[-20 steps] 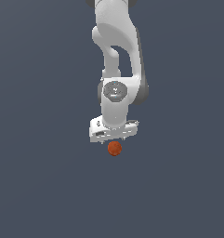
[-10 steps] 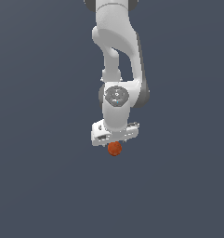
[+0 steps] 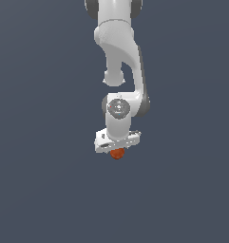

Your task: Pick up the object and move it to a goal position.

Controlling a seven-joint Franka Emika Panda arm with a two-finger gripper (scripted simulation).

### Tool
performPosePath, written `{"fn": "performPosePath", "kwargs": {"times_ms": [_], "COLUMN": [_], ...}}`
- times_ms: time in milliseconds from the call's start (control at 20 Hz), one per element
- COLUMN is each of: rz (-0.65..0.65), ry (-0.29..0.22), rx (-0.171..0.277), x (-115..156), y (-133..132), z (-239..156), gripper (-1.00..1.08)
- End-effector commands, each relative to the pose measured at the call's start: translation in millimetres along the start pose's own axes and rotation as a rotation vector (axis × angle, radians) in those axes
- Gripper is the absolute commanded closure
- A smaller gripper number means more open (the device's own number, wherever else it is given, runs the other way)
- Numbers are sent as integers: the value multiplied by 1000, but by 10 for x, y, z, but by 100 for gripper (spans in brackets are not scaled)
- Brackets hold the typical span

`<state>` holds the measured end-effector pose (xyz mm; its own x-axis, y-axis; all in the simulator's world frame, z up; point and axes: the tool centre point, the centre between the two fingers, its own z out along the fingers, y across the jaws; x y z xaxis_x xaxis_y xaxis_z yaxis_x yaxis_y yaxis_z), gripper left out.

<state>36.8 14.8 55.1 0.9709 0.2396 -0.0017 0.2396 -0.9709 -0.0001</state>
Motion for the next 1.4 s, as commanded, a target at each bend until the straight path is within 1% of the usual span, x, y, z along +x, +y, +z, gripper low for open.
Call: {"fn": "performPosePath", "kwargs": {"times_ms": [0,150,200,900,1150,1350], "rz": [0,0,0,0,0,0], "ry": [1,1,1,1,1,1], "rx": [0,0,0,0,0,0], "x": [7,17,17,-4,-78,-181], "y": [2,4,4,33,148,310], "z": [71,83,83,39,-118,-339], "gripper": [-92,-92,108,108,108,108]}}
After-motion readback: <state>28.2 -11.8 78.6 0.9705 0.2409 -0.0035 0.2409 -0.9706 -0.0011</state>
